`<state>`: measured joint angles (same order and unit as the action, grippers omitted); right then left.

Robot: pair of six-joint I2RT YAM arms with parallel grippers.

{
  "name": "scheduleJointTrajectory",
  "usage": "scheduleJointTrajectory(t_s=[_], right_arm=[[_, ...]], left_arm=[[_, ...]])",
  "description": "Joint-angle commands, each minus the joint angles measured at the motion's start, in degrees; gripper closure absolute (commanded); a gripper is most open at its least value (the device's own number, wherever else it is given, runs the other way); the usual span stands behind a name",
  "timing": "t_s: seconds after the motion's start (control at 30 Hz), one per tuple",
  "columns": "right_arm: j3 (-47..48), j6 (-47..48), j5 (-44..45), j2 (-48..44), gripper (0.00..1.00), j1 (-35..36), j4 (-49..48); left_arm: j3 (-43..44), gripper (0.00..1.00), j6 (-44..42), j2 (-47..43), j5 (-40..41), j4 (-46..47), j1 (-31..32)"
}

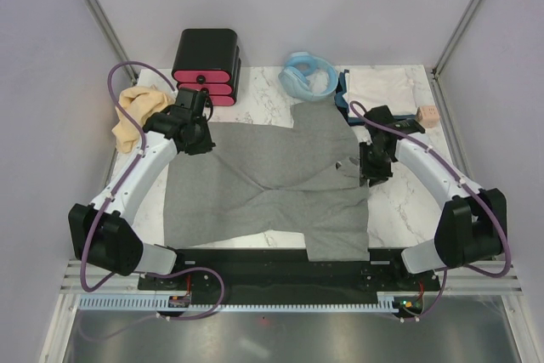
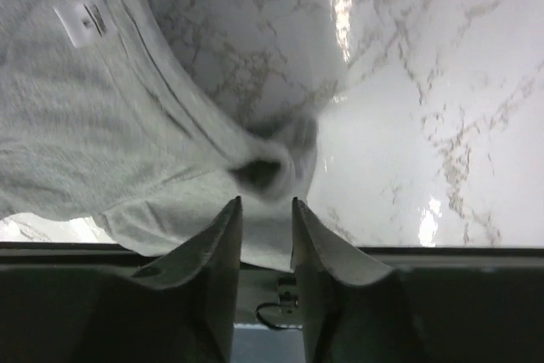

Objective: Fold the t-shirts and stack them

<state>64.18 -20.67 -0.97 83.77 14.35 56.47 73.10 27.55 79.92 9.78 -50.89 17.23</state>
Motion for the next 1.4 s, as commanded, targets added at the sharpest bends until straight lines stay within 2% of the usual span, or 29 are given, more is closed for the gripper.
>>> scheduleJointTrajectory(t_s=[0.0, 0.17, 0.3, 0.43, 0.57, 0.67, 0.77, 0.8, 0.83, 1.03, 1.2, 1.23, 1.27, 1.33, 1.37], right_arm=[[2.18, -3.59, 2.29, -4.13, 0.58, 0.77, 9.26], [5.59, -5.18, 3.69, -8.79, 0.57, 0.77, 9.54], [16.38, -1.05, 5.98, -6.26, 0.56, 0.77, 7.00], [23.34, 4.49, 4.67, 4.69, 0.56, 0.77, -0.47], [29.15, 6.16, 1.86, 16.49, 0.55, 0.77, -6.54], [31.09, 5.99, -1.74, 23.01, 0.56, 0.77, -11.45], [30.30, 5.72, -2.19, 26.18, 0.67, 0.86, -16.03], [30.21, 5.90, -2.28, 26.97, 0.76, 1.03, -17.08], [30.47, 6.25, -2.37, 28.54, 0.79, 1.03, -17.27], [31.88, 6.34, -3.78, 33.81, 0.79, 1.65, -18.24], [34.95, 6.69, -3.51, 38.92, 0.84, 2.79, -16.83], [35.39, 6.95, -4.12, 39.45, 0.83, 2.79, -16.57], [35.83, 7.04, -4.73, 39.72, 0.72, 2.88, -16.39], [35.14, 7.22, -3.43, 38.50, 0.64, 3.14, -17.79], [34.18, 7.22, -2.12, 37.62, 0.54, 3.14, -19.54]], left_arm=[[-0.32, 0.80, -0.04, -0.90, -0.55, 1.50, 0.34], [-0.85, 0.78, -0.92, -0.47, 0.50, 2.81, 0.26], [-0.15, 0.74, -1.80, 1.72, 3.21, 5.18, 0.26], [2.48, 0.70, -3.02, 6.73, 3.05, 9.31, -0.01], [10.63, 0.70, -3.64, 19.00, 1.91, 10.03, -0.36], [15.03, 0.70, -2.77, 23.95, 1.21, 10.02, -0.80], [18.99, 0.80, -3.03, 29.31, 0.59, 9.85, -1.33], [19.70, 0.93, -3.12, 31.24, -0.54, 9.85, -1.41], [20.32, 0.97, -3.12, 32.22, -0.90, 9.67, -1.67], [21.64, 0.98, -2.15, 36.35, -2.40, 9.06, -2.03], [22.87, 0.98, -1.80, 38.91, -3.45, 7.56, -1.94], [23.05, 0.98, -2.15, 39.26, -3.54, 7.48, -1.94], [23.57, 0.98, -2.32, 39.26, -3.37, 7.30, -1.94], [23.58, 0.98, -2.33, 38.56, -1.79, 7.21, -1.94], [23.49, 0.83, -2.07, 37.51, 1.09, 7.13, -2.03]])
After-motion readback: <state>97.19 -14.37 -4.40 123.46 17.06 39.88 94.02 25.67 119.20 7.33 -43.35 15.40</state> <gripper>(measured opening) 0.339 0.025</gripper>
